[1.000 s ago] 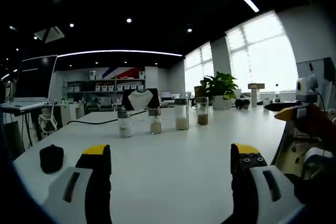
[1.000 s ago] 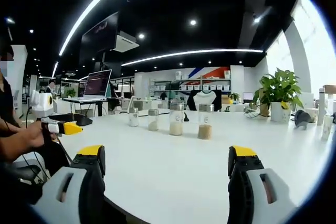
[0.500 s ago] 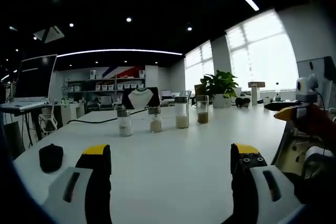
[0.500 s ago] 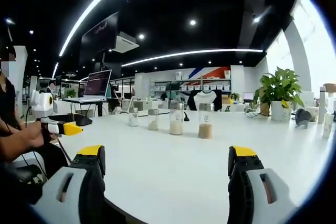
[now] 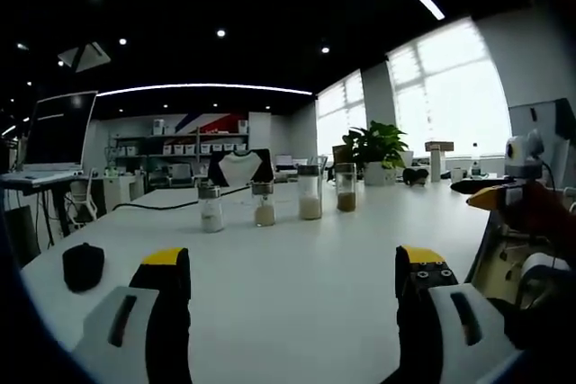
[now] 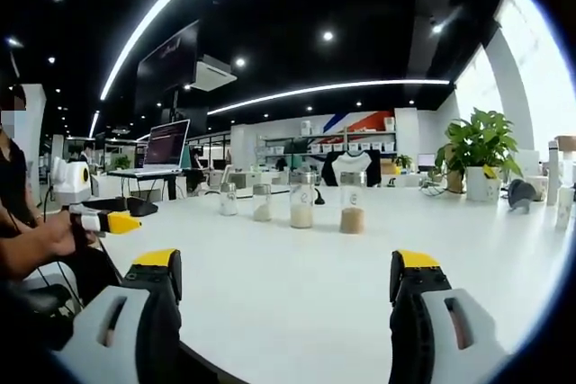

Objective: Rotate the seasoning bottle until the label or dispensing opening points toward the visible target arrow and the bottle remains upright within the marked orientation range

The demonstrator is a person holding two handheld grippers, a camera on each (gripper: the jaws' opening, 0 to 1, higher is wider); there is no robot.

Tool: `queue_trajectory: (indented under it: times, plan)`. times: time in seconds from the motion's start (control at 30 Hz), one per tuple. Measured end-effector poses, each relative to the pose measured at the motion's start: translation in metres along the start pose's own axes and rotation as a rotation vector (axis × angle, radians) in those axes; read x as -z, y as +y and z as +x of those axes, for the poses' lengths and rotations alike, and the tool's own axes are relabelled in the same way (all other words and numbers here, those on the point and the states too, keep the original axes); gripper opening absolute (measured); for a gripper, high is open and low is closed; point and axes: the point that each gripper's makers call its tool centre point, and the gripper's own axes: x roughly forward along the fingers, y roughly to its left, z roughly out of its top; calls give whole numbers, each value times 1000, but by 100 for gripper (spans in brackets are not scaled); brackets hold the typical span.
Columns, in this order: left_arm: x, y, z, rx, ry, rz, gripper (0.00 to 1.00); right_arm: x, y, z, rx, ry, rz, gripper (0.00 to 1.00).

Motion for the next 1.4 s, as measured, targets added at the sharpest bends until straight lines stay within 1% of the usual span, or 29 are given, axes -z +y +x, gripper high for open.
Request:
queue_trajectory:
  times: [0.1, 0.17, 0.2, 0.53, 0.7, 0.87, 0.9, 1.0, 1.2, 1.33, 1.37, 1.4]
  plan:
    - [1, 0, 0, 0, -2, -5, 100, -2, 0, 0, 1, -8, -4, 99]
    - [0, 0, 0, 3, -8, -12, 100, -7, 1, -1, 1, -41, -15, 99]
    - [0, 0, 0, 3, -9, -14, 100, -8, 2, -1, -1, -44, -15, 99]
    - [3, 1, -2, 8, -2, -26, 100, -1, 8, 1, -15, -4, -7, 99]
    - [1, -1, -1, 24, -20, -27, 100, -1, 11, 1, -19, -6, -11, 99]
    - [4, 2, -1, 17, -9, -35, 100, -1, 15, 2, -24, -16, -19, 99]
    - [3, 2, -1, 15, -13, -44, 100, -3, 17, 3, -31, -24, -24, 99]
    - [3, 3, 0, 13, -10, -35, 100, -5, 21, 3, -49, -38, -27, 99]
    - [4, 6, 4, 8, 2, -22, 100, 0, 26, 5, -71, -33, -24, 99]
    - [-2, 16, 11, -13, -13, -5, 100, 3, 27, 7, -75, -26, -17, 99]
    - [-2, 22, 13, -22, -4, -2, 100, 4, 27, 7, -75, -25, -16, 99]
    - [-4, 27, 14, -40, -8, 1, 100, 4, 26, 7, -75, -26, -16, 99]
